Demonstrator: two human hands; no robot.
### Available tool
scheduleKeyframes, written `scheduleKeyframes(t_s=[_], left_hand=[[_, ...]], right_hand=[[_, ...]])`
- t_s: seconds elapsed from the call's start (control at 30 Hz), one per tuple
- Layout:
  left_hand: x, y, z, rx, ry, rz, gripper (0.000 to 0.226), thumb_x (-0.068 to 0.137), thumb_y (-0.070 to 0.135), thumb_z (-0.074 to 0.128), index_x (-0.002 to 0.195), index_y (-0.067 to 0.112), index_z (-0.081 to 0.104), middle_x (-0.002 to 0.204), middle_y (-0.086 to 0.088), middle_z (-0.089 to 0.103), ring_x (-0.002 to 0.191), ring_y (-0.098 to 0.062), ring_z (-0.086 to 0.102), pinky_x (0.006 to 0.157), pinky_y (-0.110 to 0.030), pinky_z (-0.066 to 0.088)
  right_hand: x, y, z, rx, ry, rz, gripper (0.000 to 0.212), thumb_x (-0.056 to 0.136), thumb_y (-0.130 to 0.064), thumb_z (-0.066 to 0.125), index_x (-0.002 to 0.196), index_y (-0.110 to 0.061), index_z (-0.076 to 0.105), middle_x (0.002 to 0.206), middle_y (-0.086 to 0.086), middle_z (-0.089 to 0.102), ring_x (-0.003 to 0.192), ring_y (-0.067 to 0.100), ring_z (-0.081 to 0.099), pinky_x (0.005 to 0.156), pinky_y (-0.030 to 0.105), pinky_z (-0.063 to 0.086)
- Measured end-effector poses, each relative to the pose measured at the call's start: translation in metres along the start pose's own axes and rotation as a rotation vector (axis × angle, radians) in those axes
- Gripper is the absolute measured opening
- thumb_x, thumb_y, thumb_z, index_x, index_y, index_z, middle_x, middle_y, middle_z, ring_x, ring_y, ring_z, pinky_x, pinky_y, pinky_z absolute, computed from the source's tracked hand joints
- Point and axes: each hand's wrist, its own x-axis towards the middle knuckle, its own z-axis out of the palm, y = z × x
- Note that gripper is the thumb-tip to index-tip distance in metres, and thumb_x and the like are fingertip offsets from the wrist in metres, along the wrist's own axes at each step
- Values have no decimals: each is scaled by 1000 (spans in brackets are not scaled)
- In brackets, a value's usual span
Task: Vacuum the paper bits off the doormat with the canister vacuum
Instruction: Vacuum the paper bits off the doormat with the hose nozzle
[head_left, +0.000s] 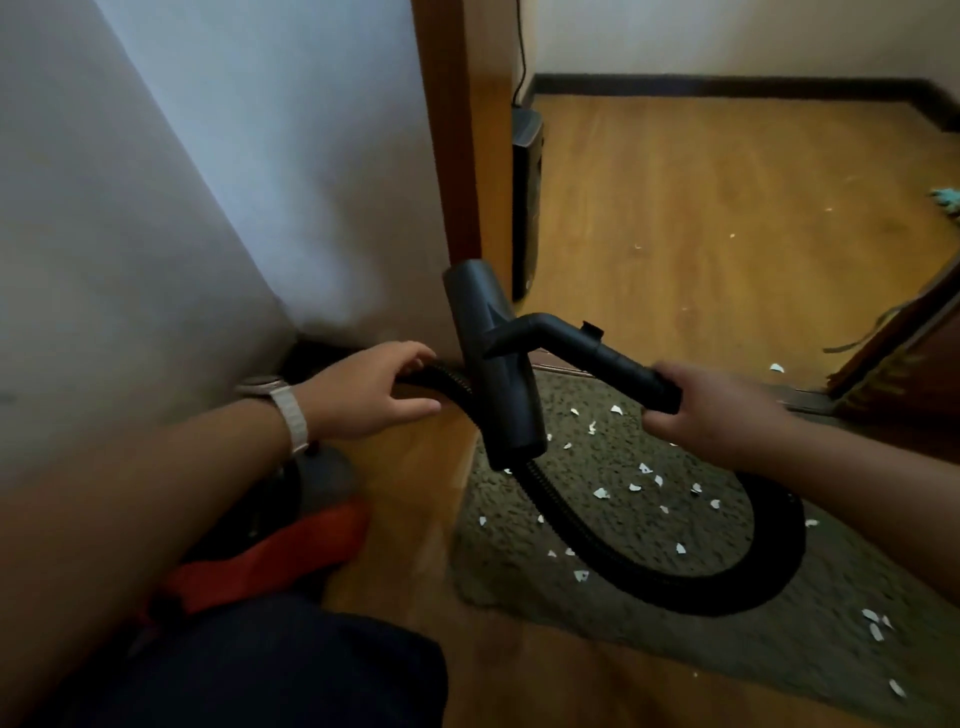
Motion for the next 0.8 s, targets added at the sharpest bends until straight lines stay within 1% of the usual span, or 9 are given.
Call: scheduleKeyframes(t_s=[0.2, 0.27, 0.37, 0.47, 0.57, 0.6, 0.67, 0.73, 0.8], left_hand=[[-95, -97, -17, -61, 169, -225, 61, 85, 44, 73, 138, 24, 51, 128, 8, 55, 117, -12, 54, 99, -33, 47], [-126, -128, -13, -86, 208, -289, 55, 84, 41, 75, 132, 25, 55, 125, 6, 58, 115, -14, 57, 94, -30, 45], [-170, -164, 0, -142, 223, -359, 58, 85, 36, 76, 135, 19, 53, 127, 6, 55, 116, -13, 54, 94, -27, 42], [-200, -190, 16, -132, 134, -398, 71, 85, 49, 72, 144, 22, 44, 140, 3, 49, 127, -17, 49, 104, -35, 43], [-215, -210, 27, -104, 55, -403, 97, 73, 72, 67, 151, 27, 33, 149, 4, 42, 134, -17, 44, 109, -39, 41], [-216, -214, 29, -75, 27, -385, 104, 69, 75, 68, 153, 28, 28, 153, 5, 38, 137, -18, 41, 111, -40, 40], [-214, -224, 34, 51, 7, -326, 118, 67, 67, 78, 158, 29, 13, 162, 1, 22, 145, -22, 31, 115, -40, 35], [-206, -231, 30, 295, 25, -246, 130, 63, 66, 81, 159, 28, 2, 166, -6, 5, 149, -28, 20, 117, -42, 30], [-196, -233, 23, 600, 0, -89, 130, 63, 70, 77, 159, 28, 1, 166, -14, -2, 150, -33, 10, 119, -46, 22]], right_hand=[[19, -86, 27, -73, -16, -214, 25, 84, -32, 70, 106, -24, 60, 73, -6, 58, 63, 13, 58, 56, 29, 48], [24, -115, 41, -109, -28, -276, 23, 84, -34, 68, 102, -24, 59, 76, -3, 61, 64, 15, 58, 55, 29, 47], [27, -151, 59, -154, -56, -332, 24, 84, -37, 68, 101, -25, 58, 76, -3, 61, 67, 19, 59, 60, 33, 52], [26, -177, 69, -179, -76, -349, 24, 85, -38, 70, 102, -27, 57, 75, -5, 59, 67, 19, 59, 59, 33, 51], [27, -196, 75, -171, -74, -351, 25, 86, -37, 70, 105, -26, 59, 77, -3, 61, 69, 19, 61, 61, 35, 54], [28, -201, 77, -172, -76, -349, 25, 87, -37, 70, 107, -26, 58, 77, -3, 60, 67, 19, 61, 60, 35, 54], [31, -209, 79, -187, -82, -351, 26, 88, -37, 69, 108, -26, 58, 74, -3, 59, 63, 16, 59, 56, 32, 52], [35, -214, 81, -214, -77, -355, 26, 88, -38, 69, 108, -26, 57, 72, -2, 60, 61, 16, 60, 52, 30, 49], [39, -215, 83, -233, -76, -347, 26, 88, -38, 69, 107, -27, 57, 71, -2, 60, 60, 16, 59, 49, 27, 44]])
